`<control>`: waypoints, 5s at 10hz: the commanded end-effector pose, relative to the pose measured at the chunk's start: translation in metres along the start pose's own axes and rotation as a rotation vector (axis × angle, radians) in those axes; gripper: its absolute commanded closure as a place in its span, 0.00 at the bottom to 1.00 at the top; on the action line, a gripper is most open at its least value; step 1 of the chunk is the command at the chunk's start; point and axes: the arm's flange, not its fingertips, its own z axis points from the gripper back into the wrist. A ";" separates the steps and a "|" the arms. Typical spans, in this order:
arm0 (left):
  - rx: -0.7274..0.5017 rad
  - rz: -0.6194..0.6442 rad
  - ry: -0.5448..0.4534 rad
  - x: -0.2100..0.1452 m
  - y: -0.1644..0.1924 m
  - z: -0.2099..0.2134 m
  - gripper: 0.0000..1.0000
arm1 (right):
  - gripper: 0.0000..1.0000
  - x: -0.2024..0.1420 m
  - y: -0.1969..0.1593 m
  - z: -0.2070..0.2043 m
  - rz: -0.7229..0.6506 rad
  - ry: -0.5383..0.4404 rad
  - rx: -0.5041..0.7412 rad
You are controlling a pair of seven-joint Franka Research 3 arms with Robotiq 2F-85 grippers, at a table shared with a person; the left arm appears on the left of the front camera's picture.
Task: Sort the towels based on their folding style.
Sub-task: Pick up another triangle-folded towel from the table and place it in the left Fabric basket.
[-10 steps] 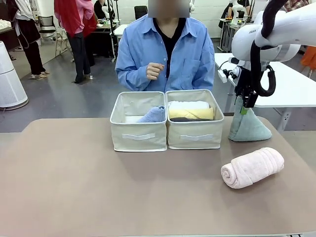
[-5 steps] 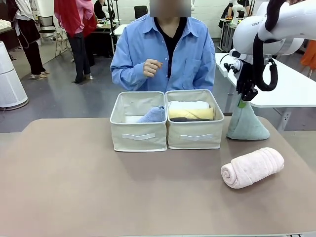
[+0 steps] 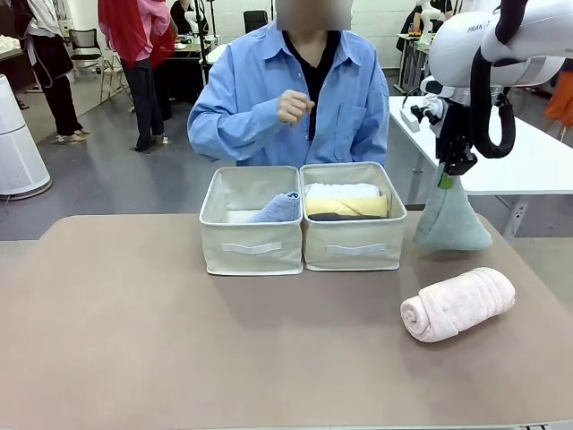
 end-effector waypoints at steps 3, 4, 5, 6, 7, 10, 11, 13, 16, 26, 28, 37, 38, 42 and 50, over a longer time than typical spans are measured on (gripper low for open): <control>-0.001 -0.008 -0.004 0.001 -0.001 0.001 0.00 | 1.00 -0.022 0.104 0.089 -0.197 0.229 -0.072; -0.001 -0.008 -0.004 0.001 -0.001 0.001 0.00 | 1.00 -0.064 0.142 0.118 -0.298 0.276 -0.159; -0.001 -0.008 -0.004 0.001 -0.001 0.001 0.00 | 1.00 -0.106 0.181 0.141 -0.394 0.252 -0.253; -0.001 -0.008 -0.004 0.001 -0.001 0.001 0.00 | 1.00 -0.138 0.213 0.151 -0.434 0.201 -0.302; -0.001 -0.008 -0.004 0.001 -0.001 0.001 0.00 | 1.00 -0.154 0.222 0.144 -0.433 0.176 -0.278; -0.001 -0.008 -0.004 0.001 -0.001 0.001 0.00 | 1.00 -0.165 0.216 0.126 -0.383 0.116 -0.245; -0.001 -0.008 -0.004 0.001 -0.001 0.001 0.00 | 1.00 -0.180 0.243 0.146 -0.464 0.139 -0.245; -0.001 -0.008 -0.004 0.001 -0.001 0.001 0.00 | 1.00 -0.180 0.243 0.146 -0.464 0.139 -0.245; -0.001 -0.008 -0.004 0.001 -0.001 0.001 0.00 | 1.00 -0.180 0.243 0.146 -0.464 0.139 -0.245; -0.001 -0.008 -0.004 0.001 -0.001 0.001 0.00 | 0.85 -0.139 0.254 0.164 -0.438 0.028 -0.262; -0.001 -0.008 -0.004 0.001 -0.001 0.001 0.00 | 0.85 -0.057 0.278 0.193 -0.388 -0.118 -0.304; -0.001 -0.008 -0.004 0.001 -0.001 0.001 0.00 | 0.85 0.003 0.291 0.201 -0.310 -0.099 -0.315; -0.001 -0.008 -0.004 0.001 -0.001 0.001 0.00 | 0.85 0.003 0.291 0.201 -0.310 -0.099 -0.315; -0.001 -0.008 -0.004 0.001 -0.001 0.001 0.00 | 0.85 0.003 0.291 0.201 -0.310 -0.099 -0.315; -0.001 -0.008 -0.004 0.001 -0.001 0.001 0.00 | 0.85 0.049 0.259 0.222 -0.549 -0.162 -0.319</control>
